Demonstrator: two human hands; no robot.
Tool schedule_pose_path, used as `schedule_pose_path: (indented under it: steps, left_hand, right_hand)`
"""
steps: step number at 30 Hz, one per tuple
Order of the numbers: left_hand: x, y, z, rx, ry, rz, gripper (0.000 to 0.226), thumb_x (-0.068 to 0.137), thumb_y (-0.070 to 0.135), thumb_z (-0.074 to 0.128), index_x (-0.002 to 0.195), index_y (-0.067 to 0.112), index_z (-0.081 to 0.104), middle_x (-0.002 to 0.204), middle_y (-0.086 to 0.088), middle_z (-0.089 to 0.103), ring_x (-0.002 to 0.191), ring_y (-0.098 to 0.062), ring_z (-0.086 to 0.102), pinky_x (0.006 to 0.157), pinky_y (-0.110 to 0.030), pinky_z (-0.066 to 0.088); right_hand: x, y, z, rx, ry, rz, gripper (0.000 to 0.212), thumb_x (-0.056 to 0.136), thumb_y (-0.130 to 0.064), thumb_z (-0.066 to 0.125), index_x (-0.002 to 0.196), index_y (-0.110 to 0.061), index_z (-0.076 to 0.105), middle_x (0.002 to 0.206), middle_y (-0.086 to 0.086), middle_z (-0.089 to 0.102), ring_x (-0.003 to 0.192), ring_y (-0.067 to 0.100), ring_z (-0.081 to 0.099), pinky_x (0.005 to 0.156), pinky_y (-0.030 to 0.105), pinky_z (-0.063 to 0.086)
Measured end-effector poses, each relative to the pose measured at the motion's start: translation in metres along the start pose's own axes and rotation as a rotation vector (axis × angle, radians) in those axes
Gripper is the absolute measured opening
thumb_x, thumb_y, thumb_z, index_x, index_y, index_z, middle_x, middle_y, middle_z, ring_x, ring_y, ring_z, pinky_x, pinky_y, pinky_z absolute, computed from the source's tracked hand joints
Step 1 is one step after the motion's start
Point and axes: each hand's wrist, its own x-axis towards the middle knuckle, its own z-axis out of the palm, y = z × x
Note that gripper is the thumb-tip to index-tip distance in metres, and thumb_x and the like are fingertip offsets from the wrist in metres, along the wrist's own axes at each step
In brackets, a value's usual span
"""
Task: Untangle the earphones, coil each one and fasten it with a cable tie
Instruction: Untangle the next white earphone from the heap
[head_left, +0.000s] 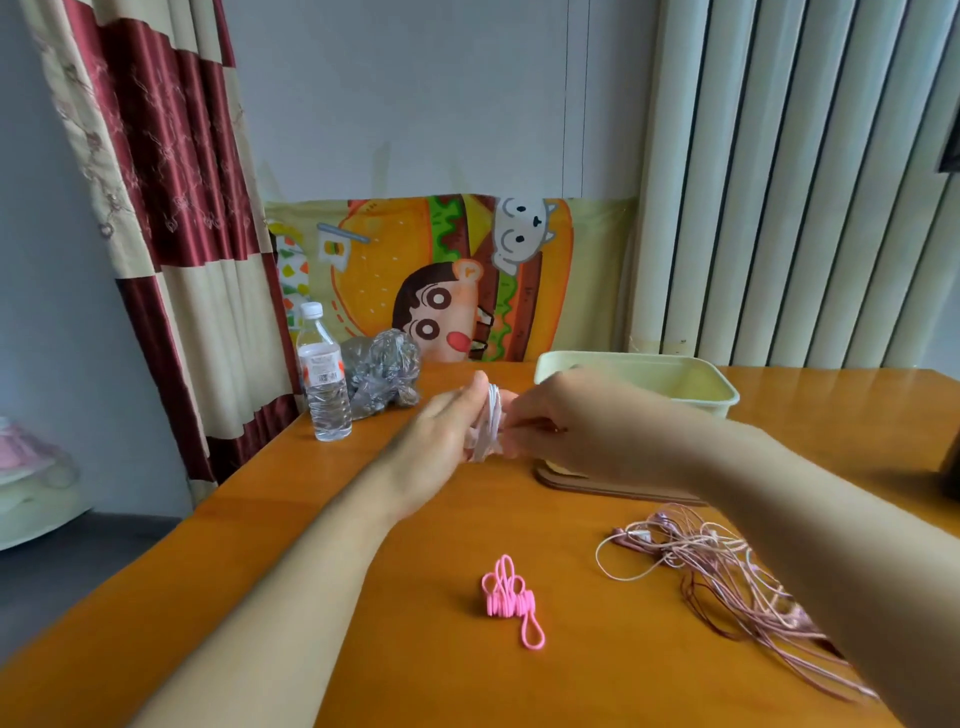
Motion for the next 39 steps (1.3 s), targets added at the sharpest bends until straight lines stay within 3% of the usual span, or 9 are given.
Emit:
schedule_pose_path:
  steps: [5,10,12,16,19,23,33,36,39]
  left_hand:
    - [-0.010,0.004,0.010,0.057,-0.166,-0.064,0.056,0.088,0.054,0.026,0.093,0.013,0.065,0.079,-0.004,0.071,0.083,-0.016,0.066,0.086,-0.034,0.046]
    - [-0.016,0.006,0.009,-0.288,-0.230,-0.118,0.041,0.095,0.041,0.037,0.086,0.008,0.060,0.066,-0.007,0.060,0.066,-0.016,0.060,0.093,-0.051,0.047]
    - [-0.016,0.005,0.011,-0.481,-0.219,-0.131,0.034,0.091,0.033,0.039,0.080,0.009,0.061,0.063,-0.006,0.056,0.062,-0.015,0.058,0.086,-0.046,0.053]
    - [-0.015,-0.006,0.016,-0.738,-0.096,-0.151,0.033,0.088,0.030,0.042,0.067,0.013,0.061,0.057,-0.003,0.049,0.055,-0.012,0.053,0.070,-0.036,0.057]
    - [-0.018,-0.017,0.022,-0.795,-0.041,-0.160,0.032,0.086,0.030,0.044,0.064,0.013,0.061,0.055,-0.001,0.045,0.051,-0.011,0.051,0.065,-0.032,0.057]
    - [-0.023,-0.030,0.029,-0.818,-0.019,-0.186,0.033,0.084,0.031,0.045,0.061,0.012,0.060,0.049,0.001,0.039,0.045,-0.010,0.044,0.059,-0.030,0.055]
    - [-0.031,-0.026,0.033,-0.758,-0.107,-0.223,0.038,0.087,0.031,0.043,0.057,0.013,0.058,0.044,0.003,0.035,0.039,-0.009,0.039,0.052,-0.025,0.049]
    - [-0.029,-0.026,0.031,-0.500,0.020,-0.155,0.035,0.092,0.032,0.043,0.067,0.010,0.055,0.052,0.000,0.042,0.050,-0.011,0.043,0.055,-0.023,0.044]
    - [-0.028,-0.027,0.029,-0.085,0.141,-0.046,0.039,0.099,0.034,0.039,0.077,0.010,0.059,0.069,-0.005,0.054,0.073,-0.018,0.054,0.074,-0.027,0.045]
  right_hand:
    - [0.005,0.013,-0.014,0.089,0.129,-0.012,0.023,0.091,-0.027,0.058,0.084,-0.009,0.071,0.072,-0.001,0.065,0.062,0.010,0.055,0.058,0.021,0.043]
    - [0.002,0.030,0.010,0.618,0.176,0.165,0.023,0.091,-0.028,0.059,0.081,-0.009,0.067,0.049,-0.017,0.049,0.048,-0.001,0.041,0.051,0.011,0.032]
    - [-0.001,0.030,0.027,0.717,0.208,0.204,0.023,0.091,-0.028,0.058,0.085,-0.009,0.070,0.054,-0.016,0.054,0.052,-0.001,0.044,0.055,0.015,0.036]
    - [-0.007,0.020,0.055,0.891,0.226,0.258,0.022,0.094,-0.021,0.055,0.092,-0.007,0.072,0.082,0.012,0.071,0.068,0.014,0.060,0.065,0.022,0.051]
    - [-0.013,0.016,0.069,0.888,0.253,0.300,0.021,0.095,-0.023,0.055,0.091,-0.017,0.074,0.085,0.004,0.073,0.078,0.021,0.066,0.077,0.031,0.054]
    - [-0.025,0.016,0.073,0.804,0.174,0.353,0.021,0.094,-0.031,0.055,0.091,-0.023,0.075,0.074,0.001,0.067,0.063,0.011,0.049,0.061,0.029,0.044]
    - [-0.036,0.015,0.054,0.750,0.006,0.287,0.020,0.091,-0.024,0.060,0.090,-0.009,0.073,0.071,-0.004,0.066,0.058,0.000,0.054,0.056,0.014,0.046]
    - [-0.033,0.014,0.053,0.705,0.077,0.333,0.025,0.091,-0.027,0.060,0.090,-0.006,0.073,0.071,0.001,0.066,0.056,0.000,0.053,0.055,0.014,0.046]
    - [-0.029,0.012,0.058,0.807,0.148,0.421,0.026,0.091,-0.028,0.061,0.085,-0.005,0.072,0.064,0.000,0.062,0.053,0.002,0.051,0.053,0.014,0.044]
